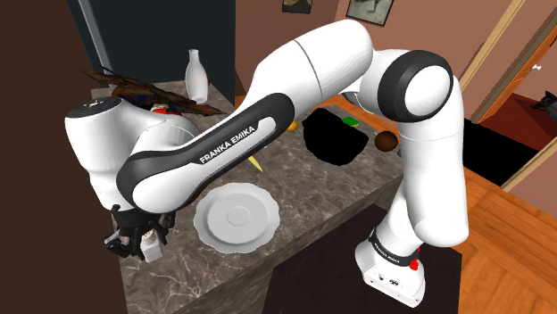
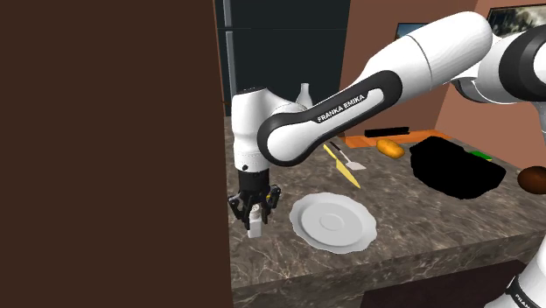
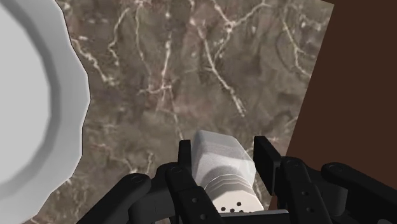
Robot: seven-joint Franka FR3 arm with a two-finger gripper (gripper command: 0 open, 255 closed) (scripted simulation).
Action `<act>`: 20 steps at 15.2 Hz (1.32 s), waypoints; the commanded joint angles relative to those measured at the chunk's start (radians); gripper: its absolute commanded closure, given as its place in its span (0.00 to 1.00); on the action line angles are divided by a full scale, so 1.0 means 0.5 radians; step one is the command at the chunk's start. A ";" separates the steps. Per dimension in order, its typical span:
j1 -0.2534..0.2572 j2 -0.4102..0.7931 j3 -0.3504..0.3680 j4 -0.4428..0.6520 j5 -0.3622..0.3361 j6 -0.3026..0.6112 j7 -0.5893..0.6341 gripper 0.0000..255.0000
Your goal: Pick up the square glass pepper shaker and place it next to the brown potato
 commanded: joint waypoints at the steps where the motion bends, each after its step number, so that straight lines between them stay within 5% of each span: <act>1: 0.000 0.000 0.000 0.000 0.000 0.000 0.000 1.00; 20: -0.019 -0.162 0.058 0.265 0.097 -0.407 -0.036 1.00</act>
